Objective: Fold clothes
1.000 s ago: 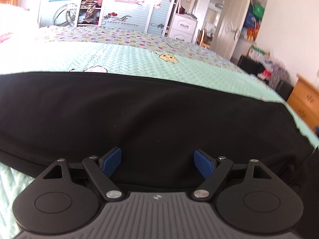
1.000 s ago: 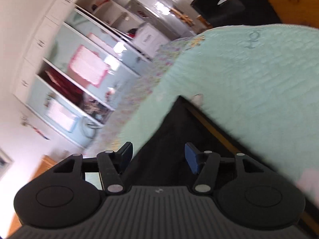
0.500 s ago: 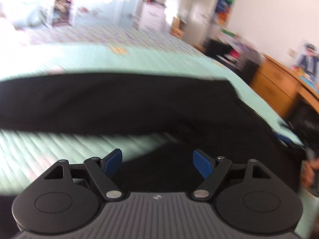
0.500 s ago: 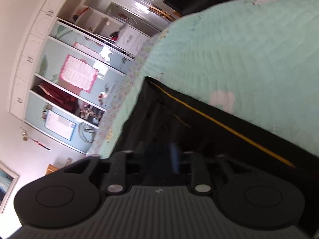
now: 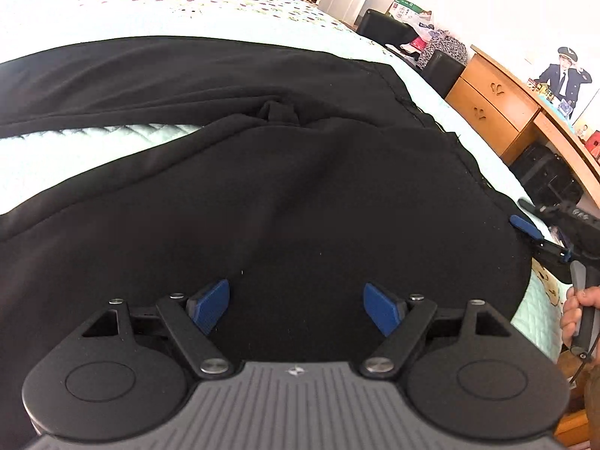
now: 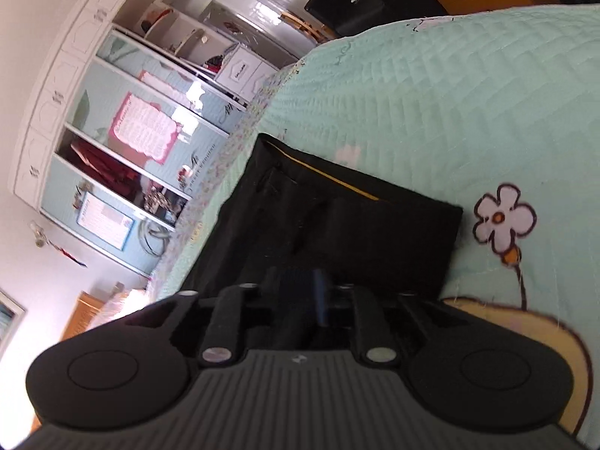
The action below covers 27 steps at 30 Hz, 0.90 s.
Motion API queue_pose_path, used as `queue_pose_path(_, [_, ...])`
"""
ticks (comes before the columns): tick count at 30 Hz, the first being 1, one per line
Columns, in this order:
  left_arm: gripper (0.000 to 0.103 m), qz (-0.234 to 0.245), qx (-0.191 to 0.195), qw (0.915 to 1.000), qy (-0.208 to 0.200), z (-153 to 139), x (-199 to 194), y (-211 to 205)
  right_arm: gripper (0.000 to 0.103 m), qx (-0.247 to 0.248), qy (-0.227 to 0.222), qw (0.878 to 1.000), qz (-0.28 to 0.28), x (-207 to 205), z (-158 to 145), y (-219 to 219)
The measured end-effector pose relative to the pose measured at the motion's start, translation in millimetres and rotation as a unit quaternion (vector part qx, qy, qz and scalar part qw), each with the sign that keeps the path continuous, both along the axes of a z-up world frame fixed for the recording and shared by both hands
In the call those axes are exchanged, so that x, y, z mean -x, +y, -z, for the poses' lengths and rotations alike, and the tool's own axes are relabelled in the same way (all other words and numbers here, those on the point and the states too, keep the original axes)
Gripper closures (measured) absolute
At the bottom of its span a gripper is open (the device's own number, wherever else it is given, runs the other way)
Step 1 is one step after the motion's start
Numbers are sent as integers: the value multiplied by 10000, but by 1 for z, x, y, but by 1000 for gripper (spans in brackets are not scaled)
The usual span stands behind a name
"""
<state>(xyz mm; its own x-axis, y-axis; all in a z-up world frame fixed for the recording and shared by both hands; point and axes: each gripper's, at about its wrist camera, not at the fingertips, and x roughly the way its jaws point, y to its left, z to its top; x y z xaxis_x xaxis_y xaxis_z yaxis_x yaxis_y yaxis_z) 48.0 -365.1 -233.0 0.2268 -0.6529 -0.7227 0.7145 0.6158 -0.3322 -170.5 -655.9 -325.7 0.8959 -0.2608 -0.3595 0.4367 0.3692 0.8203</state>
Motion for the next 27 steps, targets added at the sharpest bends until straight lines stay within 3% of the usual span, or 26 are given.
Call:
queue_pose_path(2, [21, -73, 140, 9996, 219, -3, -7, 5, 49, -107, -367, 9992, -94, 0, -3, 9])
queue_pose_path(5, [21, -272, 477, 9972, 517, -12, -18, 4, 48, -254, -617, 9964, -533, -23, -7, 23])
queue_pose_path(8, [22, -418, 936, 9944, 272, -29, -35, -6, 47, -349, -749, 9920, -952, -57, -8, 35])
queue_pose_path(15, [21, -468, 1197, 9911, 339, -43, -95, -34, 47, -1, -696, 9794, -1894, -146, -13, 67])
queue_pose_path(17, [21, -415, 1198, 9908, 477, -38, -110, -44, 47, -47, -412, 9773, -2079, -160, 1, 71])
queue_pose_path(19, [21, -415, 1148, 9890, 837, -31, -123, -47, 65, 173, -111, 9768, -2134, -162, 17, 77])
queue_pose_path(20, [21, -410, 1114, 9875, 1037, -27, -128, -49, 72, 158, -185, 9780, -2074, -157, 19, 77])
queue_pose_path(23, [21, -177, 923, 9872, 1288, -16, -133, -55, 72, 36, -303, 9779, -2067, -150, 20, 74])
queue_pose_path(27, [20, 58, 828, 9876, 1332, -8, -136, -63, 72, 237, -245, 9775, -2080, -147, 16, 78])
